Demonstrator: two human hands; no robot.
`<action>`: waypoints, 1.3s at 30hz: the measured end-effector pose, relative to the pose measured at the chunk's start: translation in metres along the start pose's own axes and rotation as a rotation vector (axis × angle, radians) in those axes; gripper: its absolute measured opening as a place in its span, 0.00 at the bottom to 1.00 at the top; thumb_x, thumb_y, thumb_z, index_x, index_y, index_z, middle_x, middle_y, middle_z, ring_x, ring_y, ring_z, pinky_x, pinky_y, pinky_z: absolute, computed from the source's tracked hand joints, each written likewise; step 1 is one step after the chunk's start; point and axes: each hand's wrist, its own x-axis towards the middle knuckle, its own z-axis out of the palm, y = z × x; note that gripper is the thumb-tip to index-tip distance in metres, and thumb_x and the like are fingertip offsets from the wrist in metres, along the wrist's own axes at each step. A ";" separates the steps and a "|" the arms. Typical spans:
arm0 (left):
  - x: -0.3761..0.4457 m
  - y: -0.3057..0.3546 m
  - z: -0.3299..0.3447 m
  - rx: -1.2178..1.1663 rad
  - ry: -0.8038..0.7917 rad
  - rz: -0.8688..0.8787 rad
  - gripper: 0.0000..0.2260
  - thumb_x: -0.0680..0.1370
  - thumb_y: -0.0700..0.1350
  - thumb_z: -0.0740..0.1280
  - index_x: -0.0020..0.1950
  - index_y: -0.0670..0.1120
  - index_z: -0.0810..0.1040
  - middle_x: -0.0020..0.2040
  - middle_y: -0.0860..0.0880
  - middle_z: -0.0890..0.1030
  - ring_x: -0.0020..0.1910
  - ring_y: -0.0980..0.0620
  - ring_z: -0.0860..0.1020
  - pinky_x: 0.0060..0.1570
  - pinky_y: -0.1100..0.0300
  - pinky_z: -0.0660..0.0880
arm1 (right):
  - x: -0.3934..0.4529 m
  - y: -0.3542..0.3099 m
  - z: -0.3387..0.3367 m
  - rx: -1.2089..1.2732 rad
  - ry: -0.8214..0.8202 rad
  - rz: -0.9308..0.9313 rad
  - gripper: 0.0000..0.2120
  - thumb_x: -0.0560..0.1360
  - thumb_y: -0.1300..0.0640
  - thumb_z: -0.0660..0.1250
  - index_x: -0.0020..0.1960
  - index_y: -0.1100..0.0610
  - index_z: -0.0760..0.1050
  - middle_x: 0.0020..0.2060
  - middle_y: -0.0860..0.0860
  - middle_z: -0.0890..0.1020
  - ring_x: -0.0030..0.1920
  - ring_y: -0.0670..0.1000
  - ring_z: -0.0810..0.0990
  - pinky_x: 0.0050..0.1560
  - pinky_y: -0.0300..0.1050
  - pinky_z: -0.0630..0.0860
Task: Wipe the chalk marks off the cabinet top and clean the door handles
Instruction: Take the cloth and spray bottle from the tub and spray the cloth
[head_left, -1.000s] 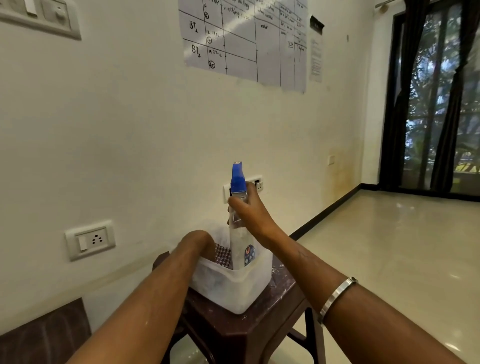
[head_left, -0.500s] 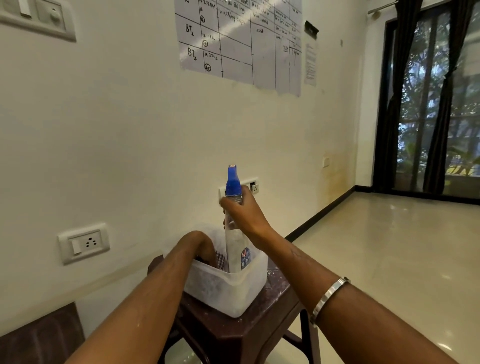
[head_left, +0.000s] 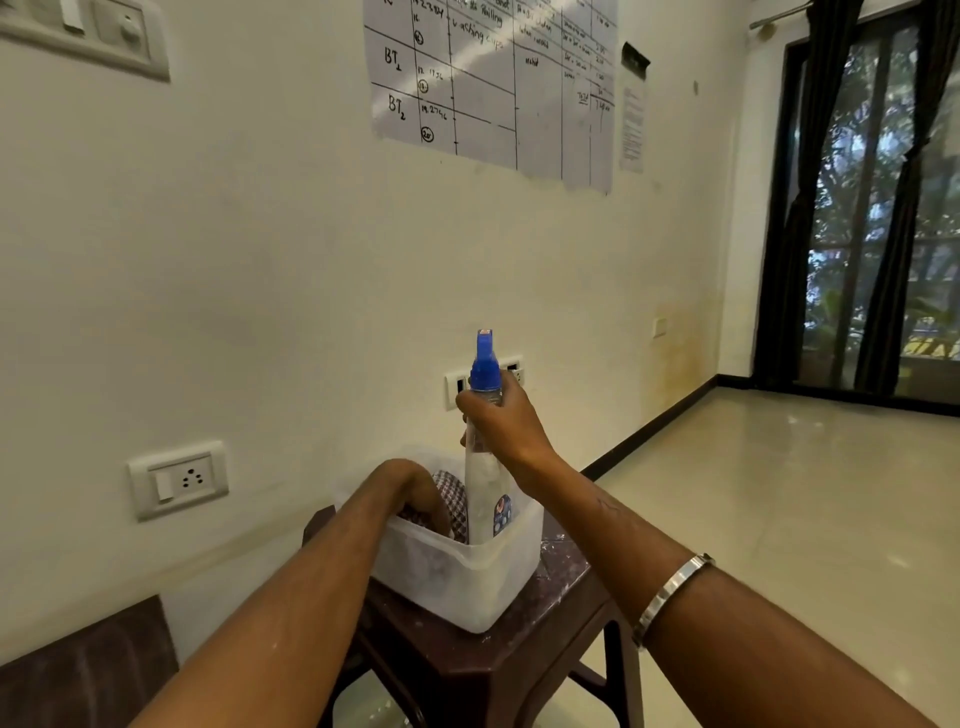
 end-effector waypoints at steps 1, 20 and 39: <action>-0.001 -0.002 0.000 -0.030 0.015 0.013 0.28 0.69 0.47 0.77 0.66 0.41 0.74 0.66 0.43 0.75 0.63 0.43 0.75 0.62 0.53 0.74 | 0.000 -0.001 0.000 0.005 0.015 0.005 0.11 0.76 0.58 0.66 0.56 0.56 0.69 0.39 0.52 0.74 0.39 0.52 0.74 0.40 0.44 0.77; -0.119 -0.034 -0.065 -1.404 0.178 0.445 0.21 0.76 0.56 0.68 0.57 0.39 0.74 0.51 0.39 0.82 0.48 0.41 0.81 0.46 0.49 0.79 | -0.013 -0.110 0.008 -0.111 0.146 -0.312 0.11 0.76 0.60 0.66 0.58 0.60 0.73 0.35 0.52 0.76 0.33 0.49 0.76 0.39 0.40 0.76; -0.176 -0.136 -0.068 -1.681 0.368 0.610 0.20 0.82 0.48 0.48 0.56 0.40 0.77 0.46 0.41 0.81 0.43 0.45 0.79 0.45 0.50 0.77 | -0.114 -0.117 0.120 0.041 -0.419 -0.051 0.05 0.77 0.58 0.64 0.47 0.61 0.74 0.30 0.51 0.78 0.30 0.48 0.77 0.35 0.42 0.77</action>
